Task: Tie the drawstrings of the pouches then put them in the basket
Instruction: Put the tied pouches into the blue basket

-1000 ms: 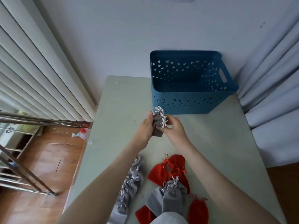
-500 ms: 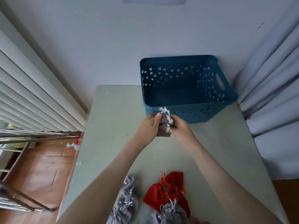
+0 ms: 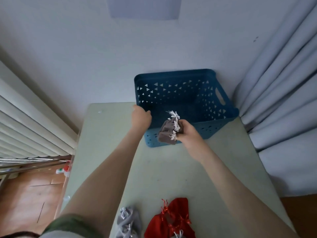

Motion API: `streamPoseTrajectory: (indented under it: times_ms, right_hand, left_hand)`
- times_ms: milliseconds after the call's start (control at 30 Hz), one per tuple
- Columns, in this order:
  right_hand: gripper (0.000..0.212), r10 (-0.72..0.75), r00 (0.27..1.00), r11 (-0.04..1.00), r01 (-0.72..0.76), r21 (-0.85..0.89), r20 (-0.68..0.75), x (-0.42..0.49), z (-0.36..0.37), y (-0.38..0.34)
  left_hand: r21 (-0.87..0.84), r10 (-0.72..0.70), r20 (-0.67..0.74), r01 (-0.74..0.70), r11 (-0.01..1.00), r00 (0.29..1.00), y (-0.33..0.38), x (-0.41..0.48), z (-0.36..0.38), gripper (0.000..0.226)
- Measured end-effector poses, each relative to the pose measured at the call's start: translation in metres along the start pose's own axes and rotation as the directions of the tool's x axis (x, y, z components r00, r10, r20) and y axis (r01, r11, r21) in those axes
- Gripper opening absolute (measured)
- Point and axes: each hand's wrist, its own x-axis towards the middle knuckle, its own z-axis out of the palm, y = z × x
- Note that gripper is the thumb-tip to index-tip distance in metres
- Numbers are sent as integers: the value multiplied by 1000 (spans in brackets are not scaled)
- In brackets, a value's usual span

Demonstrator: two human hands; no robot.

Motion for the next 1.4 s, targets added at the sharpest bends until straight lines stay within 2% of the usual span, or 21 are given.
streamPoseTrajectory:
  times_ms: [67, 167, 333, 400, 467, 567, 667, 833, 933, 1000, 1133, 1233, 1333, 1400]
  right_hand:
    - [37, 3, 1000, 1000, -3, -16, 4, 1, -5, -4]
    - [34, 2, 1000, 997, 0, -73, 25, 3, -10, -13]
    - [29, 72, 990, 997, -72, -2, 124, 1, -9, -27]
    - [30, 115, 984, 993, -111, -40, 133, 6, -7, -24]
    - [31, 162, 980, 977, -142, -160, 120, 13, -4, -12]
    - [26, 256, 964, 865, -193, -463, 77, 30, 7, 15]
    - [19, 318, 948, 779, -253, -574, 14, 49, 21, 39]
    - [14, 348, 936, 701, -294, -649, -49, 73, 31, 62]
    - [19, 373, 927, 600, -267, -754, -32, 88, 33, 74]
    - [17, 387, 922, 571, -236, -786, 5, 92, 35, 77]
    - [42, 399, 917, 602, -247, -759, 18, 95, 36, 84]
    - [61, 418, 908, 522, -269, -809, -32, 92, 37, 80]
    - [63, 422, 906, 414, -226, -882, -33, 88, 36, 69]
    - [63, 421, 906, 386, -230, -893, -52, 81, 32, 55]
  left_hand:
    - [80, 3, 18, -5, 997, 1000, 1, -1, -2, 40]
    - [92, 23, -15, -22, 996, 1000, -6, -11, -2, 38]
    - [-42, 169, -67, -172, 984, 983, -38, -53, 2, 38]
    - [-108, 235, -48, -238, 965, 971, -56, -65, 3, 33]
    - [-136, 282, 7, -278, 951, 959, -72, -71, 3, 32]
    - [-184, 323, 128, -297, 937, 938, -89, -75, -1, 55]
    - [-260, 339, 195, -285, 923, 920, -102, -76, -7, 76]
    - [-399, 336, 221, -229, 888, 915, -106, -77, -10, 74]
    - [-443, 325, 241, -195, 875, 914, -106, -74, -9, 73]
    - [-432, 314, 264, -179, 884, 912, -108, -71, -7, 73]
    - [-440, 315, 313, -157, 884, 896, -116, -70, 0, 75]
    - [-479, 341, 300, -168, 861, 891, -117, -70, 2, 77]
    - [-514, 336, 284, -153, 844, 898, -115, -68, 3, 77]
    - [-546, 308, 278, -114, 830, 910, -110, -67, 3, 72]
